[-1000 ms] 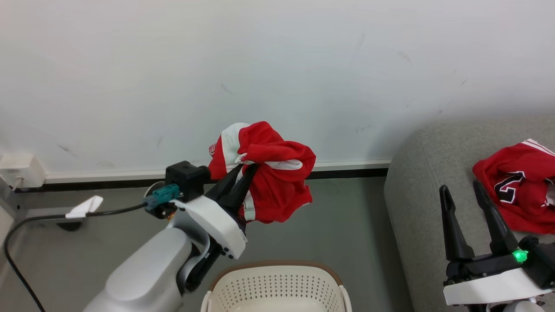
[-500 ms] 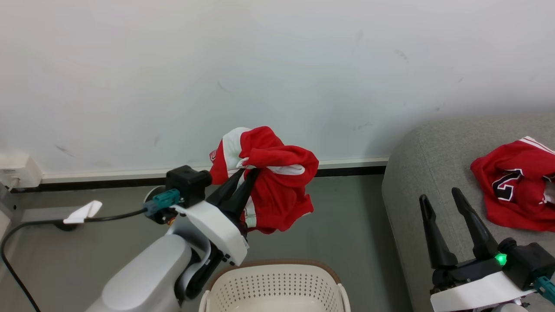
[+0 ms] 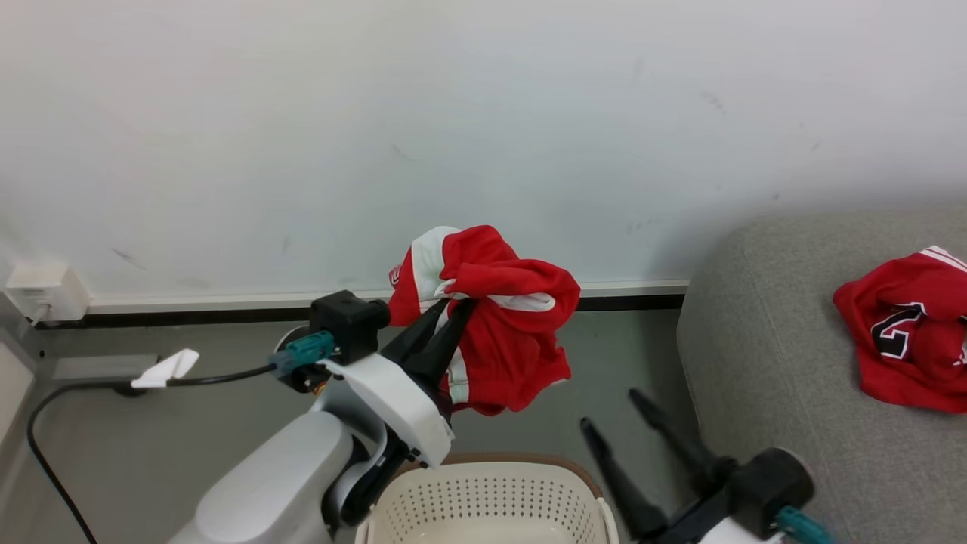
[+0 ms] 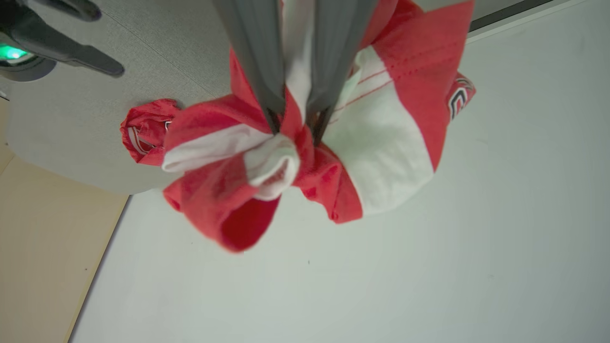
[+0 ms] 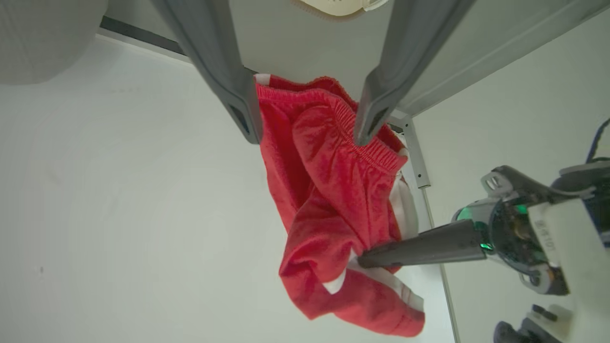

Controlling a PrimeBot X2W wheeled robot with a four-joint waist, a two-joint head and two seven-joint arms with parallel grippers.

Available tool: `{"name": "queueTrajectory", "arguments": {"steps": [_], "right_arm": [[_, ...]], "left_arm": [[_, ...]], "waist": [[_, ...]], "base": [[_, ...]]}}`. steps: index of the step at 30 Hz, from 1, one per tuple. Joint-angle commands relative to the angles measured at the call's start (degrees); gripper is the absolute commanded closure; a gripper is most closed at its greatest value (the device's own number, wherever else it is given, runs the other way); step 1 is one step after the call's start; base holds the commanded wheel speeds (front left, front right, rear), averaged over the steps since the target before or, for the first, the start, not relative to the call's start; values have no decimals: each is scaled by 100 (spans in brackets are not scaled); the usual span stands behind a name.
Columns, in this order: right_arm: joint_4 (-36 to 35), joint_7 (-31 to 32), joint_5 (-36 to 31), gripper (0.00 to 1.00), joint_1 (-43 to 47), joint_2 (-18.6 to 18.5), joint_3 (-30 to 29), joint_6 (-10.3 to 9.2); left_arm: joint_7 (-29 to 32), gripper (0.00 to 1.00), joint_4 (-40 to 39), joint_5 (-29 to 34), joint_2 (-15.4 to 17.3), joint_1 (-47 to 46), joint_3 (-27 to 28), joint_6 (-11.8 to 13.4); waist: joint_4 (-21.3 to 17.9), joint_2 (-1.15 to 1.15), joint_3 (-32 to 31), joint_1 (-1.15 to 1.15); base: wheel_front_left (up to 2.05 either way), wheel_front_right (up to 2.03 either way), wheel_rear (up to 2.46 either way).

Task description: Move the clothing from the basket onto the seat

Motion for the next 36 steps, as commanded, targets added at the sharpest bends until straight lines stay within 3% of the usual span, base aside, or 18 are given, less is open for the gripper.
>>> {"name": "queueTrajectory", "arguments": {"steps": [1,6,10,20,34,35,36], "right_arm": [[106,4,52,0,-110,24,134,4],[711,4,129,0,-565,156,865,4],[1379,3,129,0,-940,317,1099,4],[2302,5,-51,0,-1401,590,689,4],[2552,5,-272,0,-1531,702,233,4],[2543,4,-263,16,-1531,706,233,4],[2532,4,-246,43,-1526,708,237,4]], "left_arm": [[3,100,-26,0,-1,-36,0,-33],[28,100,-66,45,-122,-98,-103,-57],[49,100,-76,100,-224,-152,-202,-90],[109,100,-107,148,-505,-179,-493,-209],[175,100,-36,72,-702,-93,-739,-298],[172,100,-28,65,-701,-91,-742,-295],[168,100,-23,60,-701,-89,-744,-292]], "waist": [[26,0,5,0],[141,0,29,0],[285,0,50,0],[739,0,70,0],[1265,0,20,0],[1279,0,18,0],[1292,0,15,0]], "base": [[0,0,0],[0,0,0],[0,0,0],[0,0,0],[0,0,0],[0,0,0],[0,0,0]]}}
